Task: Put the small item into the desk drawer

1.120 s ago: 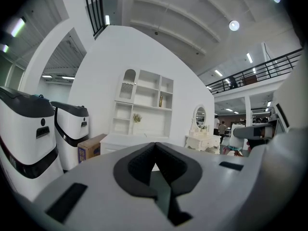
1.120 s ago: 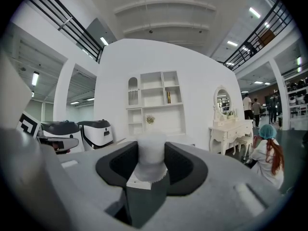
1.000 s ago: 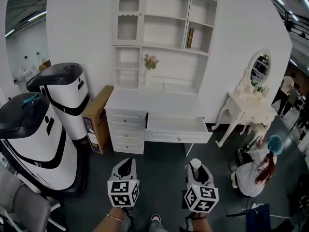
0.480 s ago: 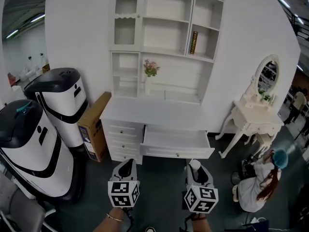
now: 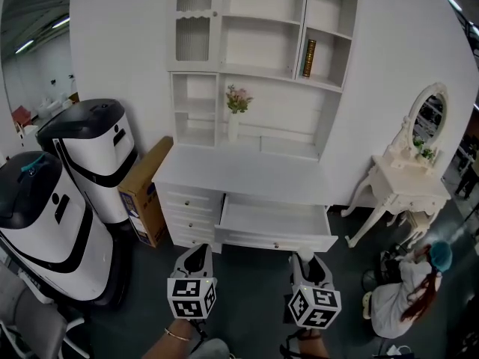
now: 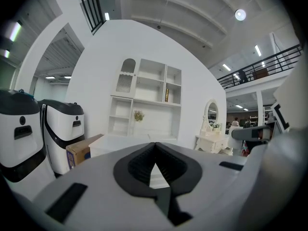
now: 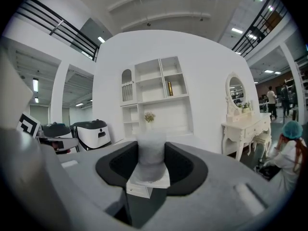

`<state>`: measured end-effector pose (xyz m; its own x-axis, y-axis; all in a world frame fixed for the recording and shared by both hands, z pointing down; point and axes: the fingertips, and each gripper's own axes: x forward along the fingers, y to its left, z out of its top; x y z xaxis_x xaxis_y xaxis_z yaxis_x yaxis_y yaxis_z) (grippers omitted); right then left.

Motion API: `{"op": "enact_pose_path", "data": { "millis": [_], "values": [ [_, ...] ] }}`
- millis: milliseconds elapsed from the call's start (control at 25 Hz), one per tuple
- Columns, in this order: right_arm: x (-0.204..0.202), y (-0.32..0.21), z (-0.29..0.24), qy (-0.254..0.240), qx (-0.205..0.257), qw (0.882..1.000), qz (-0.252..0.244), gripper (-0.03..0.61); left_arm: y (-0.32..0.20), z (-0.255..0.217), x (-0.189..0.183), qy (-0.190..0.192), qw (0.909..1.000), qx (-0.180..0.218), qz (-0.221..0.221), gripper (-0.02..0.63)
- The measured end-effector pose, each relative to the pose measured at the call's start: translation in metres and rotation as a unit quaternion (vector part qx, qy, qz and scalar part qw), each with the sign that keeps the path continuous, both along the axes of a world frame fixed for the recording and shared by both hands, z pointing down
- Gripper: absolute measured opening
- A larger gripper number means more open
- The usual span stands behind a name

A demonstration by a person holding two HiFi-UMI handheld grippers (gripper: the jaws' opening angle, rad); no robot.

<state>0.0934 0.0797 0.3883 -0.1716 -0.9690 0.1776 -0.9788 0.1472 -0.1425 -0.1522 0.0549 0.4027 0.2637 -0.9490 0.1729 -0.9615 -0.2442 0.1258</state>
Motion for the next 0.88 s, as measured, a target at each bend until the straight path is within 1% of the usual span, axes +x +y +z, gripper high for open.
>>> {"op": "enact_pose_path", "data": {
  "millis": [160, 440, 640, 880],
  "values": [
    [0.006, -0.015, 0.005, -0.002, -0.009, 1.000, 0.001, 0.169, -0.016, 0.004, 0.004, -0.001, 0.9999, -0.011, 0.000, 0.005],
    [0.018, -0.050, 0.013, -0.003, -0.009, 1.000, 0.006, 0.169, -0.061, 0.005, 0.022, -0.001, 0.9999, -0.002, 0.016, 0.005],
    [0.018, -0.092, 0.012, 0.005, -0.004, 1.000, 0.002, 0.169, -0.109, 0.005, 0.032, 0.001, 0.9996, 0.004, 0.027, 0.005],
    [0.013, -0.161, -0.005, 0.008, 0.004, 1.000, -0.001, 0.169, -0.181, -0.009, 0.034, -0.001, 0.9994, 0.008, 0.033, 0.005]
  ]
}}
